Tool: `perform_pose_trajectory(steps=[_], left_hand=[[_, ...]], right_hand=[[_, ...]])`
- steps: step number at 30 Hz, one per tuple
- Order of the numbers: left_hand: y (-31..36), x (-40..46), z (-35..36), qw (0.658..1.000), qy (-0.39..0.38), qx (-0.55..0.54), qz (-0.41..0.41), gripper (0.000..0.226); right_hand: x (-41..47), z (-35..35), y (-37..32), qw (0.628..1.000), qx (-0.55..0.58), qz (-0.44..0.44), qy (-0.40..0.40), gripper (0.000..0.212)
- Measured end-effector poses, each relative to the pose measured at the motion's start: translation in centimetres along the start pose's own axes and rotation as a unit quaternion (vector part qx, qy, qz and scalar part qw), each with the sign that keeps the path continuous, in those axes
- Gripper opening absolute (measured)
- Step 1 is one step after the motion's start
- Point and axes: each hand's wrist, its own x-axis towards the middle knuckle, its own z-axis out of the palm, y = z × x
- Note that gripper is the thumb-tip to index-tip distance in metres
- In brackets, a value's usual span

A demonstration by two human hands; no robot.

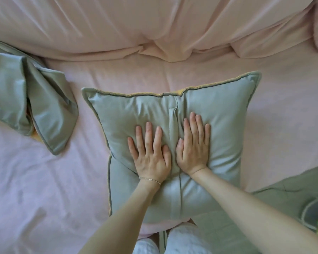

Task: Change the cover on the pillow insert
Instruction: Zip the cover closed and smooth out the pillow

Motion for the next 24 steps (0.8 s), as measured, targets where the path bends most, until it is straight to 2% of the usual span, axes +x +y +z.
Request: perform_pose_trajectory(steps=[3, 8, 13, 17, 20, 24], left_hand=[[-0.6, 2.8, 3.3, 1.0, -0.004, 0.01, -0.019, 0.054], [-1.2, 8.8, 7.1, 1.0, 0.019, 0.015, -0.013, 0.053], [-1.3, 13.4, 7.9, 0.999, 0.031, 0.029, -0.028, 0.049], [-0.5, 16.6, 7.0, 0.996, 0.026, 0.043, -0.071, 0.039], [-0.3, 15.7, 4.8, 0.996, 0.024, 0.006, -0.091, 0.04], [-1.0, 12.1, 0.4, 0.985, -0.057, -0.137, -0.084, 0.058]], right_hand=[[2.9, 3.3, 0.8, 1.0, -0.017, -0.011, -0.002, 0.05], [9.0, 7.4, 1.8, 0.999, -0.031, -0.023, 0.038, 0.048], [13.7, 8.6, 2.1, 0.997, -0.046, -0.027, 0.059, 0.046], [16.7, 8.1, 1.8, 0.996, -0.058, -0.001, 0.073, 0.034], [15.6, 6.7, 1.4, 0.997, -0.036, 0.018, 0.067, 0.033], [11.8, 2.7, 0.4, 0.999, 0.021, -0.016, 0.027, 0.044]])
